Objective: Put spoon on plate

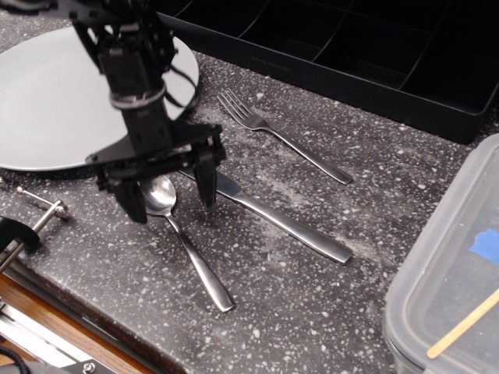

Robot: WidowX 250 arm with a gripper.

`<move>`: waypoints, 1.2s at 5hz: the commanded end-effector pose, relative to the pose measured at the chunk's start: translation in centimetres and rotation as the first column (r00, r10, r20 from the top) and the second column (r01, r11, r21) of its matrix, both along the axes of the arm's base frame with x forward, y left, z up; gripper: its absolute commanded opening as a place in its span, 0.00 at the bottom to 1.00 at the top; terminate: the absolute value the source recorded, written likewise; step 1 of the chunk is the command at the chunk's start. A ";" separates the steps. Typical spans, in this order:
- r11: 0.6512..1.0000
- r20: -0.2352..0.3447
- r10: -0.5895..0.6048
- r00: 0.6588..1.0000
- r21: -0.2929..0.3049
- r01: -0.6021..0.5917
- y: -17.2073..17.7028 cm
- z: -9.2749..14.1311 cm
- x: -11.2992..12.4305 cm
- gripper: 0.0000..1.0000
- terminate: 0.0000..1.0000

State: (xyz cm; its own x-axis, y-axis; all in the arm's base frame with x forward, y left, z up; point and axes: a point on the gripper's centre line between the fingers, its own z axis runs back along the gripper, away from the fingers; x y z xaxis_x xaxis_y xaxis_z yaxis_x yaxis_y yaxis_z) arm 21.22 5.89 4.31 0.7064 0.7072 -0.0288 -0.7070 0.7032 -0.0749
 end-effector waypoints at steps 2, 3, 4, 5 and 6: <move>0.999 0.070 -0.029 0.997 0.047 0.025 0.0 -1.6 -0.1 1.00 0.00; 0.998 0.077 -0.018 0.997 0.055 0.014 -0.2 -2.2 -0.1 1.00 0.00; 0.998 0.083 -0.009 0.997 0.062 0.004 0.0 -2.2 -0.1 0.00 0.00; 0.999 0.082 -0.004 0.997 0.046 0.000 0.9 -0.4 -0.1 0.00 0.00; 1.000 0.082 0.022 0.996 0.003 -0.022 3.3 2.9 0.8 0.00 0.00</move>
